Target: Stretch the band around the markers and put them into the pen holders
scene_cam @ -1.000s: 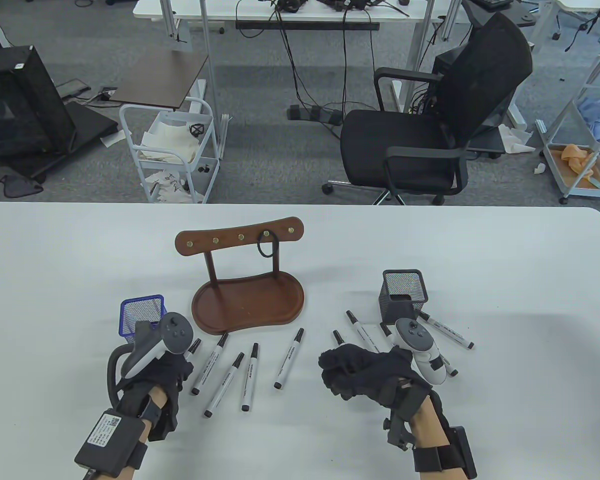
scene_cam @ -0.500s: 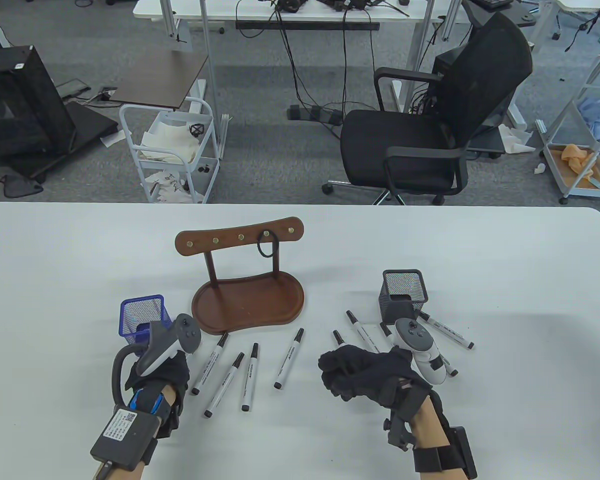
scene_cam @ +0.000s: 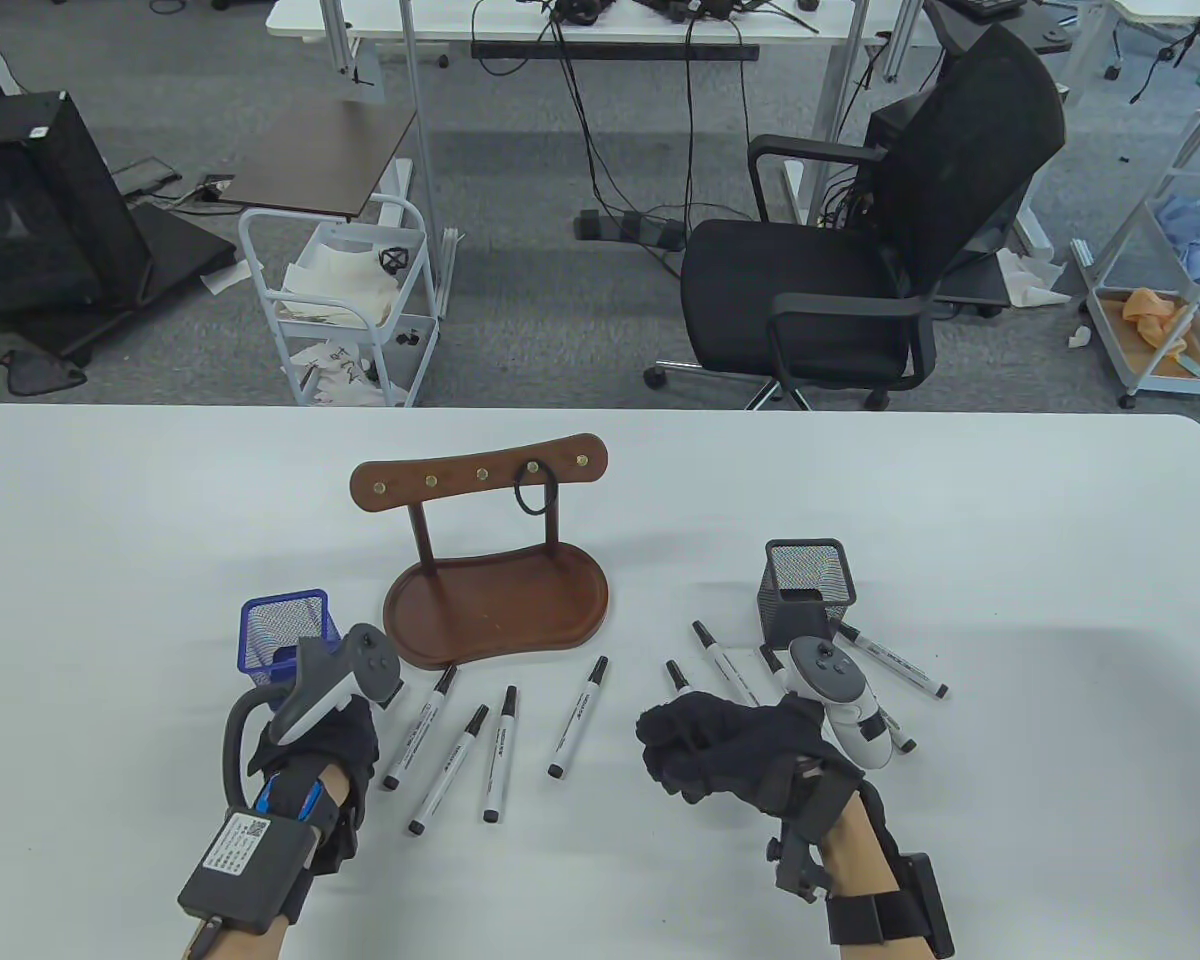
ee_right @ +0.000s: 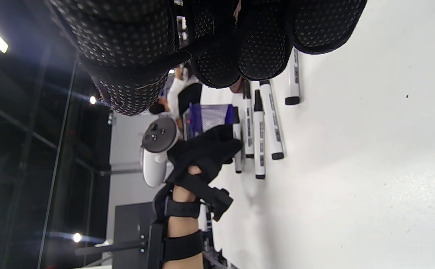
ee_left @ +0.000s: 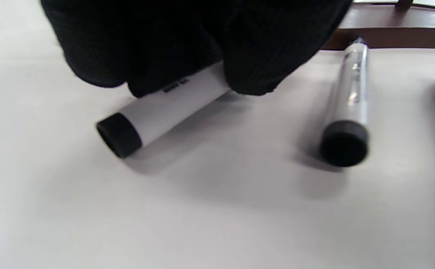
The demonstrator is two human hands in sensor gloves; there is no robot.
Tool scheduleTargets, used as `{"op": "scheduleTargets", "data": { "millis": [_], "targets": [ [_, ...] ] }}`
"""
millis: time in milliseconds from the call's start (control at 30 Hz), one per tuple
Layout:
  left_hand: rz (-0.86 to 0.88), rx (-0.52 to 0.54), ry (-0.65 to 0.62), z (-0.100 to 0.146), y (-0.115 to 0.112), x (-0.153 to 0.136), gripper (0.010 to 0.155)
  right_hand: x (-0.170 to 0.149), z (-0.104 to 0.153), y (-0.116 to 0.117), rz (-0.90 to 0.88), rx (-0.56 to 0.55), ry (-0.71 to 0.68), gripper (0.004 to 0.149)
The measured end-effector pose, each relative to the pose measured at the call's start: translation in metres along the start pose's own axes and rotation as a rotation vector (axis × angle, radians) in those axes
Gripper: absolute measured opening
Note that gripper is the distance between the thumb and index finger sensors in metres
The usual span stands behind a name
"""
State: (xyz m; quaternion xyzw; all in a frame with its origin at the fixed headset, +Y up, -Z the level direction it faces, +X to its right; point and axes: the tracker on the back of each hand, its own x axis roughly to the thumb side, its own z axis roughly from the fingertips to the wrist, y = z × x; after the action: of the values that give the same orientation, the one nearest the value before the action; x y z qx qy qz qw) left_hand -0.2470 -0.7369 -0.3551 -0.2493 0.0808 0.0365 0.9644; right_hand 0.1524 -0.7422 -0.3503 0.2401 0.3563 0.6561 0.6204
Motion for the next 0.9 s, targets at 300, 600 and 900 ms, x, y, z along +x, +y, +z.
{"op": "scheduleTargets", "data": {
  "millis": [300, 600, 900],
  "targets": [
    [0.140, -0.092, -0.105, 0.008, 0.012, 0.016, 0.056, 0.000, 0.000, 0.000, -0.002, 0.005, 0.000, 0.054],
    [0.258, -0.120, -0.162, 0.006, 0.018, 0.025, 0.054, 0.001, 0.000, 0.000, -0.007, 0.009, -0.005, 0.053],
    [0.305, -0.112, -0.184, 0.004, 0.015, 0.028, 0.053, 0.001, 0.000, 0.001, -0.005, 0.010, 0.000, 0.053]
  ]
}}
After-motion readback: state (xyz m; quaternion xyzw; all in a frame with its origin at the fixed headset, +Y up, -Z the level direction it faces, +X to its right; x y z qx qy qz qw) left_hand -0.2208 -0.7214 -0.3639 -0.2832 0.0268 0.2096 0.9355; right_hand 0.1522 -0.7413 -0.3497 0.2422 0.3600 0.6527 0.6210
